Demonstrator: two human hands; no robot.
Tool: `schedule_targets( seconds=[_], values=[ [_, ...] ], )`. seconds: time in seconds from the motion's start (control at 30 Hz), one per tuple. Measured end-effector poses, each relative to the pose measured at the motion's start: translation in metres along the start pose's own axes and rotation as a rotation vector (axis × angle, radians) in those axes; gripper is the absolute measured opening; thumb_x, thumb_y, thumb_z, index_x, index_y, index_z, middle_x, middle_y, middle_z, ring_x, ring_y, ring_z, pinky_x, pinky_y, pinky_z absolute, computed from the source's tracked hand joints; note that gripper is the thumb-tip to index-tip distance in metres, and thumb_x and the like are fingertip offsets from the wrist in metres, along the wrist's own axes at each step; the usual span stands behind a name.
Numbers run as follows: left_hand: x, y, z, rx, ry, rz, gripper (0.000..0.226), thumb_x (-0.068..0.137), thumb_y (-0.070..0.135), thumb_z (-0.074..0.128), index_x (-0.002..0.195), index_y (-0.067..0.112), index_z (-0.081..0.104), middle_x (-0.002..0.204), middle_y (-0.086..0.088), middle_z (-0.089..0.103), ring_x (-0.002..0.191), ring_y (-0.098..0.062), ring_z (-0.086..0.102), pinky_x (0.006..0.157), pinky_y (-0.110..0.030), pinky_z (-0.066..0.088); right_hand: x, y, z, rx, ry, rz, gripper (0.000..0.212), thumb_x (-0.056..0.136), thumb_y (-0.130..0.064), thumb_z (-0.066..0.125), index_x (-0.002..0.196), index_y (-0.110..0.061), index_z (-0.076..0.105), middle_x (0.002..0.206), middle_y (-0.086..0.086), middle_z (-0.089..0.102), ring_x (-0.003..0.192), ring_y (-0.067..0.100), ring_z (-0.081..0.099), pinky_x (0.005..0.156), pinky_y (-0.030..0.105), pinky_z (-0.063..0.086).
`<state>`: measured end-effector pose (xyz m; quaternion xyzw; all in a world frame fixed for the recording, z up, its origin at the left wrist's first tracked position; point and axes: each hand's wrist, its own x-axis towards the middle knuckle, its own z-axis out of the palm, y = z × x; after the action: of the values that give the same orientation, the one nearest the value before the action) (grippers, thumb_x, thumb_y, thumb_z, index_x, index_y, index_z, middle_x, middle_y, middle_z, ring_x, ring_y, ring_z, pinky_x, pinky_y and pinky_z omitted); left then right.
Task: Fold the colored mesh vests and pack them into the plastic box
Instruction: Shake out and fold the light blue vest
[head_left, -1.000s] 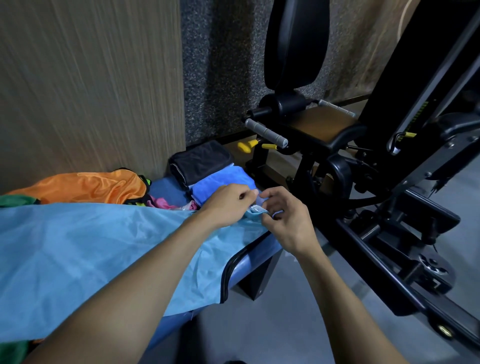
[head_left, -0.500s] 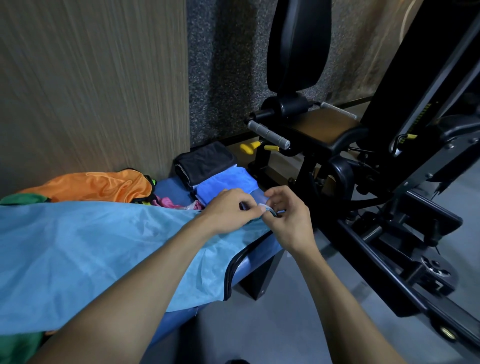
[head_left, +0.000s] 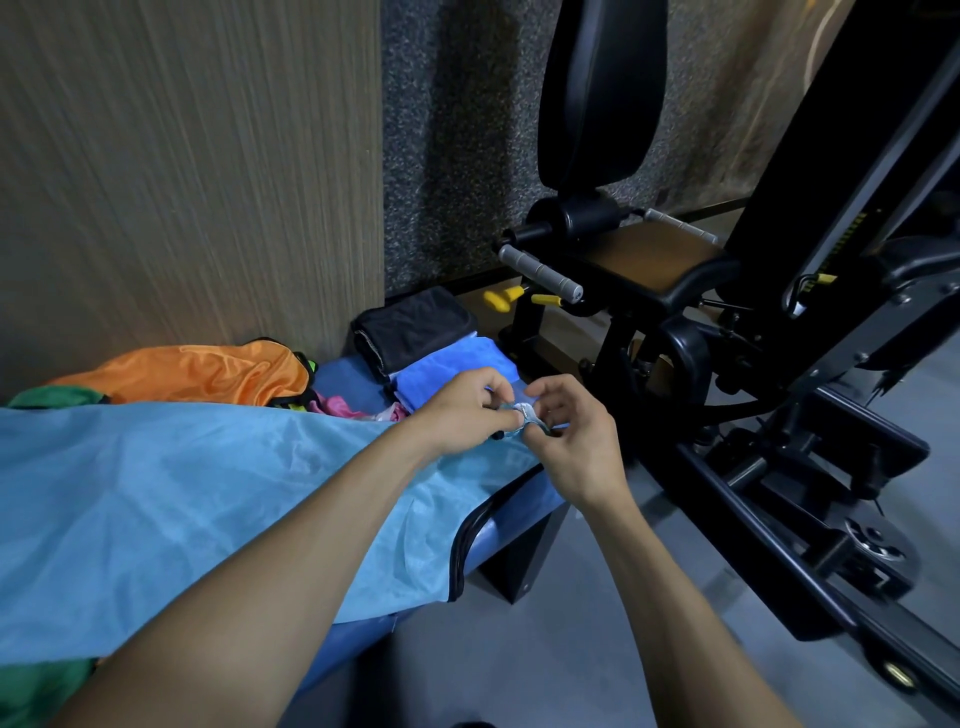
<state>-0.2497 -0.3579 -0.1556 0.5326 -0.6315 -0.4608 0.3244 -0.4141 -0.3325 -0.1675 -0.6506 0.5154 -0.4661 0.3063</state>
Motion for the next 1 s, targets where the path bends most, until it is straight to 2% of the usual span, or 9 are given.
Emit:
schedule_targets(
  seconds=[0.1, 0.3, 0.4, 0.5, 0.63, 0.7, 0.83, 0.93, 1.0],
  values=[
    [0.003, 0.007, 0.0, -0.136, 0.024, -0.074, 0.02, 0.087, 0.012, 0.077, 0.093, 0.02, 0.06, 0.082, 0.0, 0.065, 0.071, -0.01, 0.056, 0.069, -0.021, 0.043, -0.001, 0.0, 0.0, -0.016, -0.001, -0.006, 0.033, 0.079, 0.004, 0.07, 0.099, -0.022, 0.066, 0.081, 0.0, 0.067, 0.073, 0.015, 0.06, 0.065, 0.02, 0.048],
    [0.013, 0.013, -0.004, -0.176, 0.197, -0.093, 0.006, 0.096, 0.021, 0.069, 0.094, 0.021, 0.064, 0.084, -0.003, 0.061, 0.075, -0.014, 0.052, 0.066, -0.023, 0.041, -0.001, -0.001, 0.0, -0.029, 0.001, -0.003, 0.035, 0.078, 0.005, 0.066, 0.099, -0.023, 0.065, 0.079, -0.003, 0.063, 0.072, 0.014, 0.059, 0.063, 0.016, 0.045],
    [0.012, 0.012, -0.002, -0.138, 0.141, -0.055, 0.014, 0.095, 0.01, 0.069, 0.098, 0.021, 0.06, 0.088, -0.005, 0.061, 0.076, -0.017, 0.053, 0.066, -0.024, 0.042, -0.002, -0.002, 0.001, -0.031, -0.005, -0.003, 0.037, 0.077, 0.007, 0.064, 0.101, -0.021, 0.065, 0.08, 0.0, 0.063, 0.071, 0.015, 0.056, 0.062, 0.017, 0.045],
    [0.013, 0.014, 0.0, -0.084, 0.13, 0.005, 0.029, 0.089, -0.003, 0.069, 0.094, 0.025, 0.061, 0.088, 0.002, 0.057, 0.076, -0.014, 0.054, 0.069, -0.026, 0.045, -0.002, -0.002, 0.002, -0.034, -0.016, 0.01, 0.038, 0.077, 0.007, 0.064, 0.104, -0.021, 0.065, 0.082, 0.002, 0.063, 0.066, 0.009, 0.054, 0.06, 0.016, 0.045],
    [0.015, 0.021, 0.003, -0.167, 0.156, 0.048, 0.035, 0.082, -0.011, 0.065, 0.091, 0.022, 0.063, 0.083, 0.004, 0.052, 0.07, -0.009, 0.049, 0.059, -0.014, 0.043, -0.001, 0.0, 0.0, -0.013, -0.018, 0.066, 0.037, 0.079, 0.003, 0.064, 0.105, -0.023, 0.062, 0.084, 0.004, 0.065, 0.067, 0.008, 0.056, 0.062, 0.023, 0.048],
    [0.018, 0.021, 0.004, -0.193, 0.18, 0.071, 0.032, 0.084, -0.009, 0.065, 0.092, 0.022, 0.065, 0.085, 0.004, 0.055, 0.072, -0.008, 0.051, 0.061, -0.012, 0.043, 0.0, 0.003, 0.0, 0.008, 0.013, 0.101, 0.033, 0.08, -0.002, 0.065, 0.104, -0.026, 0.061, 0.084, 0.003, 0.066, 0.075, 0.019, 0.062, 0.069, 0.032, 0.051],
    [0.016, 0.012, -0.002, 0.028, 0.114, 0.182, 0.029, 0.088, -0.001, 0.057, 0.09, 0.025, 0.069, 0.093, 0.009, 0.064, 0.075, -0.01, 0.056, 0.071, -0.028, 0.046, 0.001, 0.008, -0.002, 0.022, 0.041, 0.142, 0.027, 0.082, -0.008, 0.064, 0.102, -0.027, 0.062, 0.082, -0.001, 0.067, 0.081, 0.023, 0.065, 0.076, 0.042, 0.054],
    [0.008, 0.001, -0.009, 0.224, 0.046, 0.292, 0.022, 0.082, 0.014, 0.064, 0.098, 0.028, 0.069, 0.107, 0.012, 0.059, 0.1, -0.004, 0.056, 0.086, -0.025, 0.046, 0.002, 0.01, -0.001, 0.036, 0.028, 0.163, 0.027, 0.084, -0.007, 0.064, 0.104, -0.025, 0.062, 0.084, 0.001, 0.068, 0.082, 0.025, 0.066, 0.077, 0.044, 0.055],
    [0.004, -0.005, -0.012, 0.339, 0.005, 0.322, 0.027, 0.075, 0.032, 0.067, 0.101, 0.037, 0.064, 0.112, 0.017, 0.057, 0.112, -0.007, 0.052, 0.095, -0.031, 0.045, 0.002, 0.009, -0.001, 0.039, 0.02, 0.162, 0.027, 0.085, -0.007, 0.065, 0.105, -0.024, 0.062, 0.084, 0.0, 0.068, 0.082, 0.024, 0.066, 0.076, 0.041, 0.054]
  ],
)
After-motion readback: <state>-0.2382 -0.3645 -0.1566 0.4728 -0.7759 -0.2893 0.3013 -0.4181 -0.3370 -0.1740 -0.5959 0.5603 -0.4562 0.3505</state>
